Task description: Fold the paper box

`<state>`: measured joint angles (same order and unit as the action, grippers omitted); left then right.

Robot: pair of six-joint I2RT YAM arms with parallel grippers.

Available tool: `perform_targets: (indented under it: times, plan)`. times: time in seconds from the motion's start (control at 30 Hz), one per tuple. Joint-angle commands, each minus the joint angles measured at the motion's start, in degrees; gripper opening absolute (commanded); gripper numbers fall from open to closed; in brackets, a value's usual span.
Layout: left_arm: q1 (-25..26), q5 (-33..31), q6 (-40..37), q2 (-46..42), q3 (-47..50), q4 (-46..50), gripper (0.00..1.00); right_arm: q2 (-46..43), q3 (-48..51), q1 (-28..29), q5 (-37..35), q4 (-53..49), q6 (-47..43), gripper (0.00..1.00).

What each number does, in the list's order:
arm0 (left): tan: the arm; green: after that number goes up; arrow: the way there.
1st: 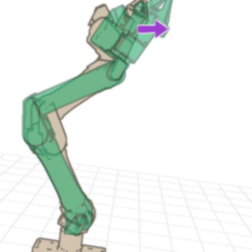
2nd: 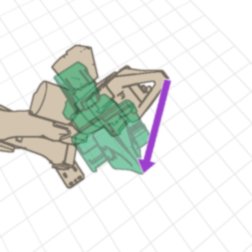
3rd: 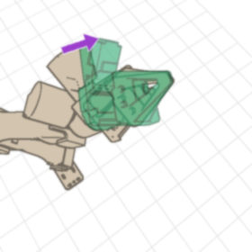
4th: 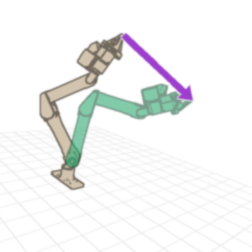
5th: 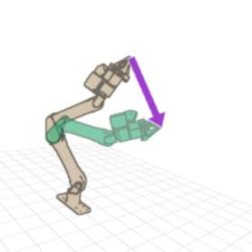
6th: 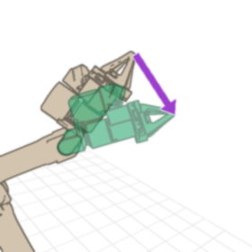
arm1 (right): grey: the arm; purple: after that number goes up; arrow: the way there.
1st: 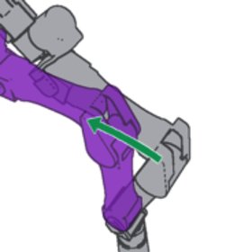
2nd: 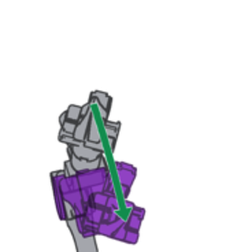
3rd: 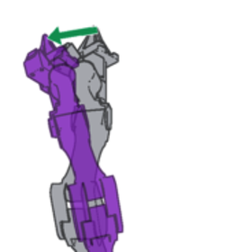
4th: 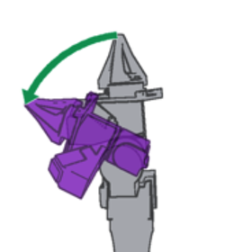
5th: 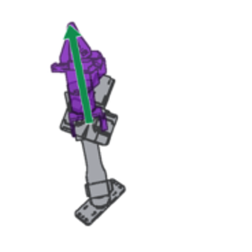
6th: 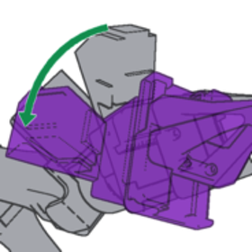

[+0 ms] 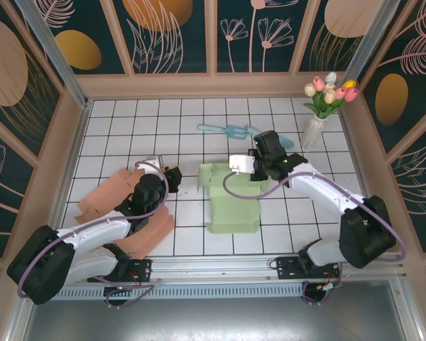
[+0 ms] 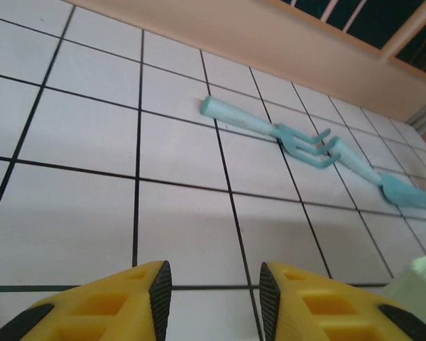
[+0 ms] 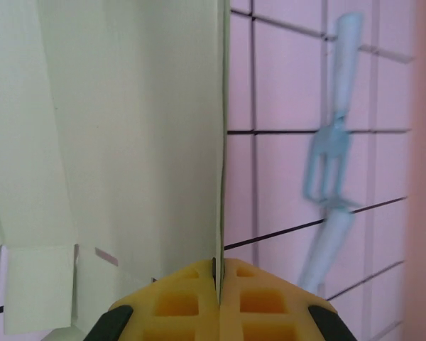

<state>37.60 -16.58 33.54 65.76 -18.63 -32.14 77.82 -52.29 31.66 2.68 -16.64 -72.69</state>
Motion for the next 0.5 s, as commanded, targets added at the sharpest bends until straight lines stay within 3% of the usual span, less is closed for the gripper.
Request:
perform_targets:
  times: [0.0,0.23,0.47]
  plan:
    - [-0.2,5.4,-4.0,1.2,2.5,-8.8,0.43,-2.2,3.7,1.7,-2.1,12.4,-6.6,0.0]
    - [-0.2,10.6,-7.3,0.0,6.4,-16.4,0.46,-1.3,7.1,4.7,-3.0,19.6,-8.5,0.0]
    - [-0.1,8.9,-7.7,4.9,7.4,-18.3,0.45,4.7,7.4,5.0,-8.3,21.0,-9.6,0.0]
